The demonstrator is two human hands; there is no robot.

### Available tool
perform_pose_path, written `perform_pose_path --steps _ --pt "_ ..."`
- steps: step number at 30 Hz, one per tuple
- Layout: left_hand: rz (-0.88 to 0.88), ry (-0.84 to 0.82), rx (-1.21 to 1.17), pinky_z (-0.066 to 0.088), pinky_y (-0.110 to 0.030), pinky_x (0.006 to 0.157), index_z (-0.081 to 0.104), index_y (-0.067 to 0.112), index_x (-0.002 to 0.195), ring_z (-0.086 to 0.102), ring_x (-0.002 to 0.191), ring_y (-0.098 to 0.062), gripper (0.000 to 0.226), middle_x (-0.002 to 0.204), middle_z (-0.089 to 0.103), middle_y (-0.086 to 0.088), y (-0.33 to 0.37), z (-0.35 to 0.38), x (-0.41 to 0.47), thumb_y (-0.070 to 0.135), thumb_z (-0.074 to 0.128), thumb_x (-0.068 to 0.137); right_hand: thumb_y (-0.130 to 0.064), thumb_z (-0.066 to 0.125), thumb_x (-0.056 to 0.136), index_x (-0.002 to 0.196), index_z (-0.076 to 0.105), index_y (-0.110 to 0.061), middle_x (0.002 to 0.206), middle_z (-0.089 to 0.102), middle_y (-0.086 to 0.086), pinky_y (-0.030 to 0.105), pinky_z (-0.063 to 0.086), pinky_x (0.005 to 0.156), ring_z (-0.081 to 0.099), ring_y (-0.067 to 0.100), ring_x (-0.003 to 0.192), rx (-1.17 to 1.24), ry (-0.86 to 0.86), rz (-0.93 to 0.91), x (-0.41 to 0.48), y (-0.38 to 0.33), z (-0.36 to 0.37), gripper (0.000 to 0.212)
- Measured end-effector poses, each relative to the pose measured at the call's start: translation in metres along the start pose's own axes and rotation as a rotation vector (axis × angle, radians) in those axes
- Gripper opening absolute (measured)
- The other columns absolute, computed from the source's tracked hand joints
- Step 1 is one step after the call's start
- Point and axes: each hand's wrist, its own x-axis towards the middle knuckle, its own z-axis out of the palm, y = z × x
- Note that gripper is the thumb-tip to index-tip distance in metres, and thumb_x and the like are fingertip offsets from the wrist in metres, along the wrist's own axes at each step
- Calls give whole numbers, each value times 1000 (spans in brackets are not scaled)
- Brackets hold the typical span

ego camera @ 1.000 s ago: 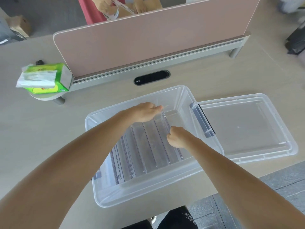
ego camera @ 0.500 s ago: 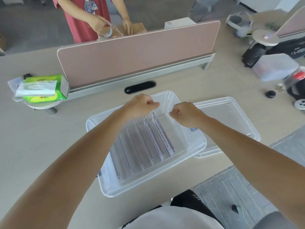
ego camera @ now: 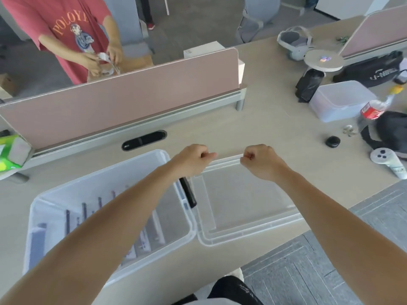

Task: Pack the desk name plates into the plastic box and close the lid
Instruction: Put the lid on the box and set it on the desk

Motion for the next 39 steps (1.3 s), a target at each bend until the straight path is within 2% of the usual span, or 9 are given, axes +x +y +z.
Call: perform_pose_path --steps 6,8,10,14,18,23,30,35,39 --pt "-252 -30 -42 35 -33 59 42 14 67 57 70 -32 45 63 46 -6 22 61 64 45 35 99 -37 49 95 107 65 -5 107 68 13 36 50 83 61 31 100 -54 -84 150 65 89 -28 38" --pt "-388 12 -106 46 -39 78 60 4 99 62 96 -40 55 91 63 -20 8 75 85 52 35 92 -39 48 97 113 61 -2 110 66 14 35 49 84 60 32 105 -77 -116 197 84 107 -26 43" --pt "-566 94 -130 44 -44 97 46 9 137 54 116 -40 73 127 54 -23 -7 87 101 60 34 86 -43 47 96 116 57 -6 113 61 13 33 45 80 57 32 105 -77 -162 235 105 124 -20 44" --pt "-814 166 -168 34 -45 105 22 5 151 37 134 -39 75 148 37 -22 -31 102 119 50 39 94 -51 48 89 131 46 -8 127 54 14 37 46 87 54 35 114 -15 -193 326 139 145 -4 60" --pt "-963 159 -269 37 -44 105 23 4 150 41 131 -35 84 144 43 -17 -48 115 123 57 43 87 -58 46 86 144 30 -12 136 46 12 41 46 95 53 32 117 42 -268 470 155 157 14 76" --pt "-943 108 -312 35 -42 106 48 15 141 43 128 -35 67 138 52 -9 -58 120 128 54 33 89 -59 46 88 146 28 -13 142 37 12 46 38 103 38 36 130 -56 -238 464 163 165 30 76" --pt "-1012 194 -380 36 -44 103 36 13 147 40 126 -31 69 146 41 -7 -69 109 133 48 30 88 -63 45 86 152 13 -12 148 29 19 41 38 93 39 41 130 28 -194 561 169 167 35 90" --pt "-1004 244 -397 31 -36 87 33 12 150 38 105 -28 76 147 36 -13 -43 82 127 59 35 89 -64 35 92 148 24 -13 139 31 20 42 33 81 35 45 126 -54 -54 554 169 150 13 77" --pt "-911 335 -439 33 -41 101 31 11 149 41 123 -32 82 145 39 -13 -29 48 132 61 32 84 -64 26 94 147 27 -14 135 32 22 42 36 89 38 45 120 -11 41 478 172 124 -20 73"
